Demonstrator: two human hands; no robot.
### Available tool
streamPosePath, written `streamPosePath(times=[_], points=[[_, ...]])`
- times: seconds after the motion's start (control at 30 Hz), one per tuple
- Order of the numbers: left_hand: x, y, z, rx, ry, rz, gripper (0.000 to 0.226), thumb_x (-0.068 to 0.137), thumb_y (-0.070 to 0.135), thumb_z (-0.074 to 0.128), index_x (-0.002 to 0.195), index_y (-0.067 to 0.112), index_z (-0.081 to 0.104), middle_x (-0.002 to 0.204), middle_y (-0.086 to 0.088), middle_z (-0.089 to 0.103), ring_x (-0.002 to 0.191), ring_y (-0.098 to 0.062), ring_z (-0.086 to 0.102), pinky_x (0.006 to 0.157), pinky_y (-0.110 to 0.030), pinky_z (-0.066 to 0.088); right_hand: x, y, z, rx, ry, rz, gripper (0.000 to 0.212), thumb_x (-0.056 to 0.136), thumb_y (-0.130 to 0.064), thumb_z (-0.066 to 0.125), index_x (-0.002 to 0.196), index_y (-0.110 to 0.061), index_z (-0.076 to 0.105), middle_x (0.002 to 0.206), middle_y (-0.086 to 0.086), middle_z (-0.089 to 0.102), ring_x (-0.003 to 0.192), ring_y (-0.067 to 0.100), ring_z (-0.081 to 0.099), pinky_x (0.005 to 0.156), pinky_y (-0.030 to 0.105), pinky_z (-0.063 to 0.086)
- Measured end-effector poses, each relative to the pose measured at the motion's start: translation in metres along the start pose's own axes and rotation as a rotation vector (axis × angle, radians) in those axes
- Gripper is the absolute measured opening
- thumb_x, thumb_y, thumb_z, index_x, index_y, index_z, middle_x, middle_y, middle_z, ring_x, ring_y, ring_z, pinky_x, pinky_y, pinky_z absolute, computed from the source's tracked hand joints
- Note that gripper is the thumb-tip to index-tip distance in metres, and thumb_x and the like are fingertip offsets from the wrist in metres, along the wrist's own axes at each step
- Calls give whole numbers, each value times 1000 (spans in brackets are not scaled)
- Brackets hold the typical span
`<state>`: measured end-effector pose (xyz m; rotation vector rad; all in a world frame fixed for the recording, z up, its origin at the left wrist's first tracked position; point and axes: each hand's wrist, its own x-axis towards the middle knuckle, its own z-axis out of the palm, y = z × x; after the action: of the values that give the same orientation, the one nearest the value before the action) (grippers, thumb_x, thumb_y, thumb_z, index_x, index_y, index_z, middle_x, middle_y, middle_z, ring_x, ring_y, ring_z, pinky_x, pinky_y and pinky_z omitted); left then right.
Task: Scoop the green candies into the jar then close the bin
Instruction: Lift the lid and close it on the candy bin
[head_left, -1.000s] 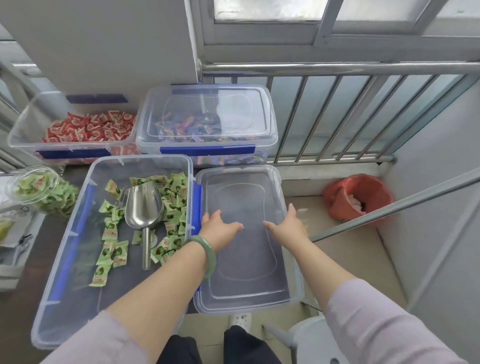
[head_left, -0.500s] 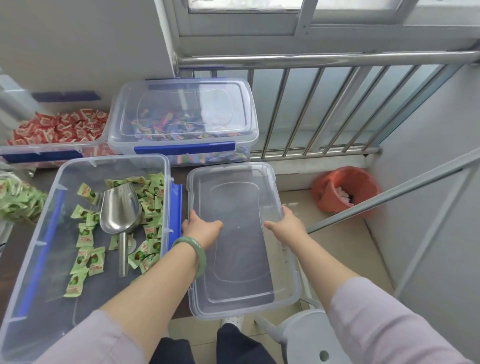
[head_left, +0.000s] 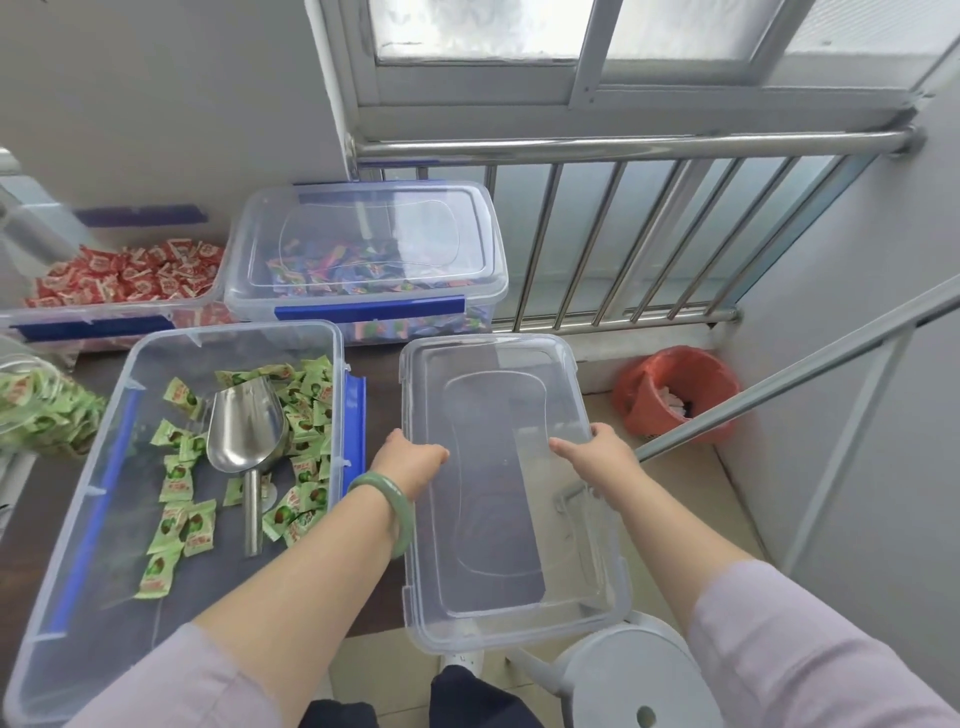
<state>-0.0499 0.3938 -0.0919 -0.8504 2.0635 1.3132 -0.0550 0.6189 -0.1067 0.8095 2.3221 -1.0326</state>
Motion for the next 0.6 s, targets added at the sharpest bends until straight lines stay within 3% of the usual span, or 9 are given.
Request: streamPosePath(times=[0.1,0.2,0.27,0.4,0.53,0.6], points=[[-15,5,-4,71,53,73,75,84,18,60,148,10,21,151,-15,28,128,-34,42,97,-35,39,-14,1,-15,33,6,23,80,75,-55,69,136,-14,39,101,5,61,82,25,60,64,35,48],[-31,11,-13,153,86,207,60,85,15,58,140,6,35,141,-15,33,106,-31,54,80,-28,39,-31,-8,-30,-19,52,2,78,74,-61,66,129,-11,42,101,7,65,67,22,64,57,33,49],[-43,15,-25,189,93,280,54,87,16,56,137,7,38,139,-14,33,89,-24,55,78,-26,37,-44,-20,-38,-68,89,-38,73,74,-65,63,121,-11,46,97,6,67,65,20,67,55,32,52],[-57,14,-68,233,135,363,59,89,23,54,142,12,32,144,-13,28,106,-27,54,91,-30,41,-75,-57,-37,-160,149,-116,63,79,-65,58,112,-12,50,94,4,69,71,20,68,48,25,44],[-61,-2,-134,276,224,400,52,89,35,52,138,19,40,140,-11,36,86,-18,54,82,-32,46,-103,-101,-4,-185,170,-215,61,83,-57,60,117,-7,52,108,11,69,98,30,67,82,36,53],[-61,-16,-169,278,272,400,42,88,36,52,126,20,52,131,-11,50,94,-23,58,88,-35,47,-116,-119,21,-222,148,-251,60,85,-54,59,122,-7,51,115,12,67,107,30,63,87,34,48]])
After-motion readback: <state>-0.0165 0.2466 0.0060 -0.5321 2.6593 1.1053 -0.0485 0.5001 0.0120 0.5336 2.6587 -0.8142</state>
